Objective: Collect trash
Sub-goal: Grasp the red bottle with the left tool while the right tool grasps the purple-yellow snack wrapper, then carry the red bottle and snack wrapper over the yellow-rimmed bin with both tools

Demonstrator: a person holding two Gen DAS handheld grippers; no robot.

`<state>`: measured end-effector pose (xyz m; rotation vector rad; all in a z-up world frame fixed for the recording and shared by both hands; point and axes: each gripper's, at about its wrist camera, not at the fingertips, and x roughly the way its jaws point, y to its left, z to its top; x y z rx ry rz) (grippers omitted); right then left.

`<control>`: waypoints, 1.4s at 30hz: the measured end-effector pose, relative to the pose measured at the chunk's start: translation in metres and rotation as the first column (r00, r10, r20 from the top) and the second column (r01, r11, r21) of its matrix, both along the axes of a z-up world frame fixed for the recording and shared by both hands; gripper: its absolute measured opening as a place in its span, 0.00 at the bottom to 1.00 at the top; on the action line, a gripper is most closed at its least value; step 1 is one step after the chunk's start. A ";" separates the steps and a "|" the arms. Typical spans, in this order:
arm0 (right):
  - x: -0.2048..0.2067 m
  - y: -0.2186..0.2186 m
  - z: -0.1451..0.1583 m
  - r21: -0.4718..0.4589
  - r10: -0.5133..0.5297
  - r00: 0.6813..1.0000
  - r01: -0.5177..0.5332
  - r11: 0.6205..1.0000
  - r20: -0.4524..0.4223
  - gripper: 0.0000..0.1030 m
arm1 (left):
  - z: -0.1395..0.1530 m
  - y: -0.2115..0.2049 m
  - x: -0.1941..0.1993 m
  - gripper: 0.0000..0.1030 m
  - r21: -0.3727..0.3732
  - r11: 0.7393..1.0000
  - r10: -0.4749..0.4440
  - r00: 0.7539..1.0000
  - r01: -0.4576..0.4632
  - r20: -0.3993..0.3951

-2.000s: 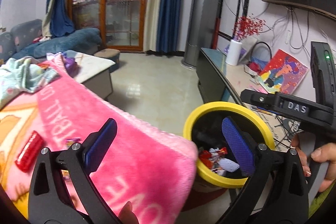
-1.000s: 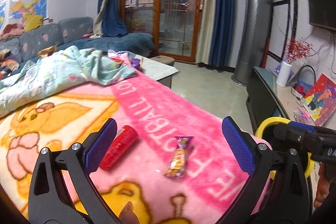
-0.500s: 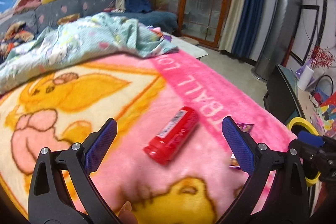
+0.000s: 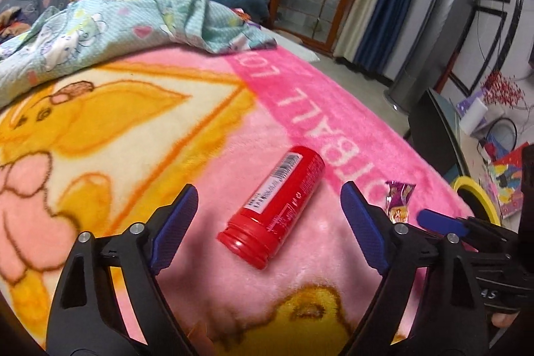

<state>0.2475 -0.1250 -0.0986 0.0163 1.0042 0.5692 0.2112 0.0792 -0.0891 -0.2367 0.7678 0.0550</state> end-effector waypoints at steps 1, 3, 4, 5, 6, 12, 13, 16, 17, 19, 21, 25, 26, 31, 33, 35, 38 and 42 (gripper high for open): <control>0.001 0.002 -0.002 0.003 0.000 1.000 0.000 1.000 -0.007 0.49 | -0.002 -0.002 0.003 0.73 0.005 1.000 -0.008 1.000 0.009 -0.011; 0.000 0.004 -0.002 0.000 0.002 1.000 -0.002 1.000 0.007 0.39 | -0.006 -0.005 0.006 0.69 0.016 1.000 -0.023 0.999 0.024 -0.033; 0.000 0.004 -0.003 -0.001 0.008 1.000 -0.008 1.000 0.009 0.35 | -0.009 -0.008 0.008 0.68 0.024 0.999 -0.032 0.998 0.033 -0.050; -0.001 0.003 -0.003 -0.001 0.011 1.000 -0.011 1.000 0.011 0.30 | -0.011 -0.011 0.011 0.66 0.031 0.999 -0.041 0.997 0.043 -0.066; -0.002 0.001 -0.003 0.002 0.013 1.000 -0.013 1.000 0.014 0.25 | -0.012 -0.012 0.012 0.64 0.036 0.998 -0.044 0.996 0.047 -0.074; -0.007 -0.003 0.000 0.009 0.036 0.999 -0.036 0.999 0.015 0.11 | -0.017 -0.020 0.015 0.44 0.083 0.995 -0.050 0.993 0.060 -0.111; -0.010 -0.003 0.001 0.007 0.040 0.999 -0.040 0.999 0.018 0.11 | -0.017 -0.021 0.015 0.44 0.090 0.994 -0.050 0.992 0.060 -0.113; -0.015 -0.004 0.002 0.010 0.053 0.999 -0.053 0.999 0.014 0.10 | -0.018 -0.022 0.014 0.36 0.096 0.993 -0.051 0.992 0.063 -0.114; -0.017 -0.005 0.003 0.008 0.056 0.998 -0.056 0.998 0.017 0.10 | -0.017 -0.022 0.014 0.34 0.095 0.993 -0.053 0.992 0.064 -0.113; -0.020 -0.007 0.005 0.005 0.058 0.998 -0.058 0.998 0.026 0.10 | -0.017 -0.021 0.013 0.33 0.085 0.994 -0.060 0.992 0.069 -0.111; -0.022 -0.011 0.006 0.006 0.056 0.998 -0.056 0.998 0.024 0.09 | -0.016 -0.021 0.011 0.30 0.074 0.995 -0.064 0.992 0.072 -0.104; -0.025 -0.018 0.011 0.012 0.049 0.998 -0.049 0.999 0.030 0.09 | -0.013 -0.022 0.005 0.28 0.051 0.995 -0.082 0.993 0.086 -0.083; -0.026 -0.019 0.012 0.013 0.047 0.998 -0.047 0.999 0.032 0.09 | -0.012 -0.023 0.002 0.27 0.044 0.995 -0.089 0.993 0.092 -0.074; -0.025 -0.029 0.019 0.025 0.027 0.999 -0.028 0.999 0.045 0.08 | -0.003 -0.032 -0.009 0.26 0.045 0.992 -0.120 0.992 0.121 -0.030; -0.024 -0.033 0.022 0.031 0.017 0.999 -0.018 0.999 0.047 0.08 | 0.000 -0.035 -0.011 0.26 0.045 0.991 -0.127 0.992 0.128 -0.025; -0.023 -0.038 0.026 0.041 0.001 0.999 -0.003 0.999 0.049 0.08 | 0.002 -0.038 -0.015 0.26 0.032 0.990 -0.138 0.990 0.139 -0.019; -0.023 -0.045 0.032 0.052 -0.016 0.998 0.012 0.999 0.059 0.08 | 0.005 -0.043 -0.019 0.26 0.018 0.988 -0.152 0.988 0.152 -0.012; -0.022 -0.056 0.039 0.071 -0.037 0.997 0.032 0.997 0.069 0.07 | 0.008 -0.051 -0.022 0.26 -0.002 0.985 -0.171 0.985 0.171 -0.008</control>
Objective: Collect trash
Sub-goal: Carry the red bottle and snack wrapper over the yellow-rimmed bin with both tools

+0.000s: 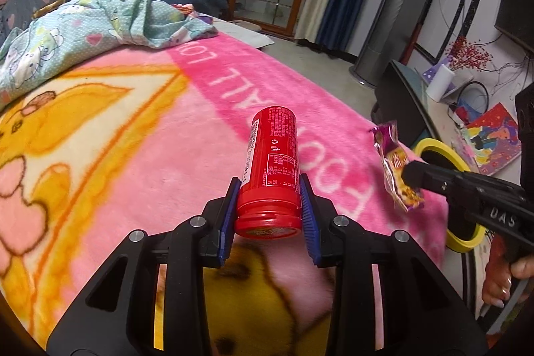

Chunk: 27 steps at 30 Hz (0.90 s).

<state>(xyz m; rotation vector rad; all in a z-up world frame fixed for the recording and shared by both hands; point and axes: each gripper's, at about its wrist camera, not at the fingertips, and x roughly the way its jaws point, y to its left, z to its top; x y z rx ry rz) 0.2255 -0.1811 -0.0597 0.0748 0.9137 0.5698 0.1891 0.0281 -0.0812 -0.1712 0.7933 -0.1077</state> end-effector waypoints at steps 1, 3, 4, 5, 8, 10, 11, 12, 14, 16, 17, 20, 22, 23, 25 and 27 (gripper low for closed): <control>0.000 -0.002 0.001 0.004 -0.004 1.000 0.004 1.000 0.002 0.07 | 0.001 -0.003 -0.001 0.26 -0.009 1.000 -0.007 1.000 0.007 0.000; 0.000 -0.008 0.004 0.015 -0.013 1.000 0.013 1.000 0.003 0.07 | 0.001 -0.007 -0.002 0.26 -0.020 1.000 -0.016 1.000 0.016 0.000; 0.000 -0.011 0.005 0.018 -0.016 1.000 0.016 1.000 0.002 0.07 | 0.001 -0.009 -0.002 0.26 -0.024 0.999 -0.021 1.000 0.021 -0.001; -0.001 -0.014 0.007 0.023 -0.021 1.000 0.021 1.000 0.003 0.07 | 0.002 -0.012 -0.003 0.26 -0.030 0.999 -0.027 1.000 0.027 -0.001; 0.000 -0.026 0.013 0.037 -0.044 0.999 0.043 0.998 0.014 0.07 | 0.004 -0.019 -0.005 0.26 -0.038 0.998 -0.044 0.999 0.044 0.005; 0.001 -0.036 0.017 0.053 -0.062 0.998 0.061 0.997 0.017 0.07 | 0.007 -0.024 -0.006 0.26 -0.048 0.997 -0.056 0.998 0.056 0.010; 0.001 -0.038 0.019 0.055 -0.069 0.997 0.068 0.996 0.021 0.07 | 0.009 -0.026 -0.007 0.26 -0.052 0.997 -0.063 0.998 0.063 0.013; 0.001 -0.042 0.020 0.058 -0.078 0.997 0.076 0.995 0.026 0.07 | 0.010 -0.029 -0.008 0.26 -0.054 0.996 -0.068 0.998 0.069 0.017; 0.002 -0.053 0.023 0.067 -0.102 0.994 0.099 0.993 0.029 0.07 | 0.013 -0.036 -0.010 0.26 -0.063 0.994 -0.088 0.996 0.089 0.024; 0.003 -0.062 0.026 0.073 -0.122 0.992 0.119 0.990 0.033 0.07 | 0.015 -0.044 -0.011 0.26 -0.069 0.992 -0.107 0.994 0.109 0.030; 0.003 -0.067 0.027 0.076 -0.130 0.991 0.127 0.989 0.036 0.07 | 0.016 -0.049 -0.012 0.26 -0.069 0.990 -0.117 0.993 0.119 0.033; 0.002 -0.081 0.032 0.088 -0.159 0.986 0.155 0.984 0.049 0.07 | 0.020 -0.064 -0.014 0.26 -0.065 0.986 -0.150 0.988 0.152 0.044; 0.002 -0.089 0.033 0.093 -0.177 0.983 0.172 0.981 0.055 0.07 | 0.022 -0.074 -0.013 0.26 -0.062 0.983 -0.171 0.984 0.174 0.048; 0.002 -0.093 0.034 0.095 -0.186 0.981 0.181 0.979 0.057 0.07 | 0.023 -0.080 -0.014 0.26 -0.059 0.981 -0.183 0.982 0.186 0.051; 0.001 -0.101 0.036 0.100 -0.204 0.977 0.197 0.975 0.063 0.07 | 0.025 -0.089 -0.016 0.26 -0.050 0.977 -0.204 0.977 0.207 0.058; 0.001 -0.108 0.037 0.105 -0.221 0.973 0.213 0.971 0.066 0.07 | 0.027 -0.099 -0.017 0.26 -0.048 0.972 -0.227 0.972 0.230 0.061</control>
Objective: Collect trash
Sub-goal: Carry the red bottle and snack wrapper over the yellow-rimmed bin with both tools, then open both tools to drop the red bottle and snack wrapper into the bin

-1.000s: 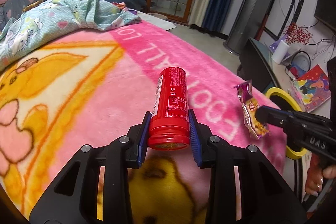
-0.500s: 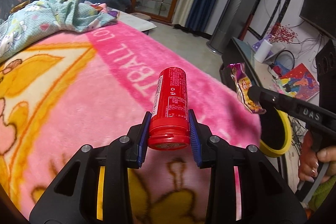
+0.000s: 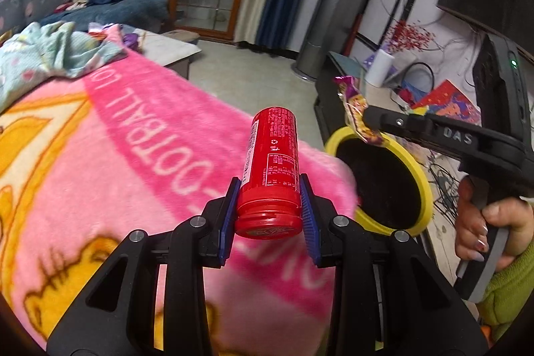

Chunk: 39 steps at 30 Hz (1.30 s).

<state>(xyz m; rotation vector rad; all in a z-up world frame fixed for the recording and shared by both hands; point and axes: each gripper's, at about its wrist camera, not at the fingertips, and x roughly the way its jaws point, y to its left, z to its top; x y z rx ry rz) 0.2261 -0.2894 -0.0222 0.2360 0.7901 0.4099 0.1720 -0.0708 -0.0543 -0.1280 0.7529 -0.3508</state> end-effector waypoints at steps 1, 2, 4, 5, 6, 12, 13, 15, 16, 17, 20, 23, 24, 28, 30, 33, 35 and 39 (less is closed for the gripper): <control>0.000 -0.004 0.001 0.000 -0.011 1.000 0.011 1.000 0.002 0.07 | 0.001 -0.003 -0.001 0.26 0.000 1.000 -0.007 1.000 0.007 0.002; -0.001 -0.008 0.001 0.002 -0.022 1.000 0.021 1.000 0.004 0.07 | 0.001 -0.008 -0.002 0.26 0.004 1.000 -0.018 1.000 0.018 0.006; -0.001 -0.017 0.001 0.011 -0.040 0.999 0.039 0.999 0.004 0.07 | 0.003 -0.015 -0.004 0.26 0.012 0.999 -0.034 0.999 0.034 0.015; -0.001 -0.021 0.001 0.014 -0.049 0.999 0.049 0.999 0.004 0.07 | 0.004 -0.019 -0.005 0.26 0.015 0.999 -0.042 0.999 0.042 0.018; -0.002 -0.024 0.002 0.015 -0.056 0.998 0.056 0.998 0.005 0.07 | 0.004 -0.022 -0.006 0.26 0.018 0.999 -0.049 0.999 0.049 0.023; -0.003 -0.046 0.002 0.022 -0.113 0.993 0.113 0.993 0.014 0.07 | 0.006 -0.042 -0.009 0.26 0.033 0.995 -0.094 0.995 0.093 0.035; -0.003 -0.050 0.002 0.024 -0.123 0.992 0.122 0.992 0.014 0.07 | 0.006 -0.045 -0.009 0.26 0.036 0.995 -0.099 0.994 0.098 0.036; -0.003 -0.057 0.001 0.028 -0.139 0.990 0.138 0.990 0.011 0.07 | 0.006 -0.051 -0.010 0.26 0.037 0.993 -0.113 0.993 0.111 0.041; -0.003 -0.062 0.000 0.031 -0.150 0.989 0.149 0.988 0.010 0.07 | 0.006 -0.054 -0.010 0.26 0.038 0.992 -0.120 0.992 0.118 0.042; -0.004 -0.066 -0.001 0.033 -0.158 0.987 0.157 0.987 0.008 0.07 | 0.006 -0.057 -0.010 0.26 0.040 0.992 -0.125 0.991 0.124 0.044; -0.004 -0.078 -0.005 0.039 -0.184 0.983 0.184 0.982 0.001 0.07 | 0.006 -0.066 -0.010 0.26 0.045 0.989 -0.143 0.989 0.141 0.046; -0.004 -0.089 -0.009 0.048 -0.205 0.979 0.206 0.977 -0.009 0.07 | 0.006 -0.076 -0.009 0.26 0.051 0.986 -0.161 0.986 0.158 0.049; -0.004 -0.093 -0.010 0.050 -0.214 0.977 0.215 0.975 -0.012 0.07 | 0.005 -0.078 -0.008 0.26 0.051 0.985 -0.164 0.985 0.162 0.049; -0.005 -0.109 -0.016 0.049 -0.249 0.968 0.250 0.967 -0.023 0.07 | 0.001 -0.091 -0.006 0.26 0.055 0.980 -0.191 0.981 0.189 0.043; -0.006 -0.116 -0.019 0.044 -0.266 0.964 0.267 0.963 -0.027 0.07 | 0.000 -0.101 -0.005 0.26 0.061 0.977 -0.208 0.977 0.205 0.041; -0.006 -0.130 -0.028 0.043 -0.294 0.955 0.296 0.954 -0.044 0.07 | -0.002 -0.112 -0.003 0.26 0.073 0.971 -0.231 0.972 0.228 0.038; -0.006 -0.138 -0.033 0.041 -0.311 0.949 0.314 0.949 -0.057 0.07 | -0.003 -0.122 -0.001 0.26 0.081 0.966 -0.249 0.968 0.245 0.036; -0.009 -0.154 -0.043 0.041 -0.335 0.939 0.339 0.940 -0.080 0.07 | -0.008 -0.139 0.004 0.26 0.097 0.957 -0.278 0.960 0.275 0.024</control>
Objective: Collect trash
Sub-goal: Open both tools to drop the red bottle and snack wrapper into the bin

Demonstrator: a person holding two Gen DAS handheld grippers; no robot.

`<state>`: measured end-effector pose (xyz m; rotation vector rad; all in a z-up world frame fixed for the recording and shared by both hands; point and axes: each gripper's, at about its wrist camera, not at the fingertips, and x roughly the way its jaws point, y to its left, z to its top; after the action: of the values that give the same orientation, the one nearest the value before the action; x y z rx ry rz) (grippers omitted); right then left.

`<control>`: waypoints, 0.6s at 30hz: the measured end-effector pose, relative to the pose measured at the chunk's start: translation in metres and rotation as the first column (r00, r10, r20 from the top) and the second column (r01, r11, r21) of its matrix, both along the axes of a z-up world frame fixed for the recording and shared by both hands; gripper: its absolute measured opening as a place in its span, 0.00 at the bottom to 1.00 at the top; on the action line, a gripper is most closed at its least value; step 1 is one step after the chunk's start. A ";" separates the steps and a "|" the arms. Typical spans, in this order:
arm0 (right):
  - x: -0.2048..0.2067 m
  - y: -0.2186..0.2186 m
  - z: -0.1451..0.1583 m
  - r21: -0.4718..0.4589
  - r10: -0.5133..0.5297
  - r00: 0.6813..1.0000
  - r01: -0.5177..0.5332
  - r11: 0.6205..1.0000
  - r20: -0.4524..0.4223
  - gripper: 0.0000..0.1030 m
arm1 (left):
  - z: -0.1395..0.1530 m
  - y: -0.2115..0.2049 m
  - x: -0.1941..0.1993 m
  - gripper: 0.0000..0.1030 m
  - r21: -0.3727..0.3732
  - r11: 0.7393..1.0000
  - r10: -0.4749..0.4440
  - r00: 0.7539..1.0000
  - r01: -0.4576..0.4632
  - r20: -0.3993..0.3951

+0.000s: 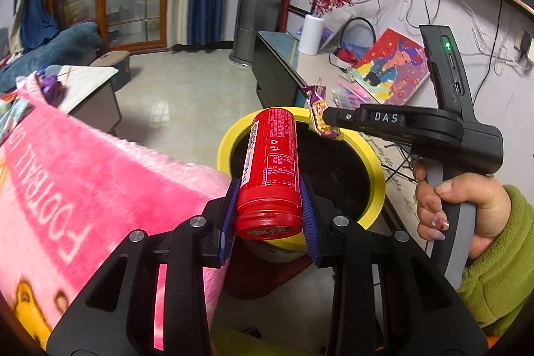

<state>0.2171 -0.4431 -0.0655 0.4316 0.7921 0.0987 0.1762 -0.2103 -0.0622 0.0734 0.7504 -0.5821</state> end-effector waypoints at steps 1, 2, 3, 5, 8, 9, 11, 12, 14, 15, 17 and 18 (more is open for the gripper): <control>-0.001 -0.004 -0.004 0.004 -0.005 1.000 0.005 1.000 -0.009 0.07 | -0.002 -0.005 0.003 0.26 0.008 1.000 -0.008 1.000 0.008 -0.003; -0.002 -0.007 -0.006 0.006 -0.010 1.000 0.010 1.000 -0.013 0.07 | -0.003 -0.009 0.005 0.26 0.012 1.000 -0.012 1.000 0.013 -0.005; -0.003 -0.011 -0.008 0.007 -0.015 1.000 0.016 1.000 -0.017 0.07 | -0.004 -0.011 0.007 0.26 0.014 1.000 -0.015 1.000 0.015 -0.007; -0.004 -0.017 -0.014 0.014 -0.025 0.999 0.026 1.000 -0.032 0.07 | -0.008 -0.017 0.012 0.26 0.023 0.999 -0.024 1.000 0.024 -0.014; -0.005 -0.025 -0.021 0.020 -0.034 0.998 0.035 0.999 -0.046 0.07 | -0.014 -0.025 0.018 0.26 0.038 0.999 -0.033 0.999 0.034 -0.026; -0.006 -0.026 -0.023 0.023 -0.036 0.998 0.037 0.999 -0.050 0.07 | -0.016 -0.027 0.021 0.26 0.043 0.998 -0.037 0.999 0.038 -0.032; -0.007 -0.031 -0.027 0.028 -0.041 0.998 0.043 0.999 -0.057 0.07 | -0.020 -0.034 0.026 0.26 0.053 0.998 -0.043 0.998 0.045 -0.045; -0.007 -0.033 -0.028 0.031 -0.042 0.997 0.044 0.999 -0.061 0.09 | -0.023 -0.037 0.028 0.26 0.058 0.997 -0.047 0.998 0.049 -0.050; -0.007 -0.037 -0.033 0.048 -0.035 0.996 0.038 0.998 -0.076 0.09 | -0.028 -0.042 0.033 0.26 0.070 0.996 -0.051 0.997 0.055 -0.063; -0.007 -0.039 -0.034 0.052 -0.037 0.996 0.041 0.998 -0.081 0.10 | -0.029 -0.043 0.034 0.26 0.074 0.996 -0.051 0.996 0.056 -0.067; -0.009 -0.044 -0.036 0.051 -0.058 0.995 0.063 0.997 -0.085 0.17 | -0.033 -0.048 0.038 0.29 0.084 0.995 -0.052 0.996 0.058 -0.071; -0.010 -0.046 -0.037 0.053 -0.064 0.994 0.069 0.996 -0.088 0.25 | -0.033 -0.048 0.039 0.37 0.088 0.995 -0.050 0.996 0.056 -0.067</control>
<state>0.2073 -0.4886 -0.1023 0.5177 0.8607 0.0408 0.2154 -0.2584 -0.0955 0.1585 0.8395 -0.6035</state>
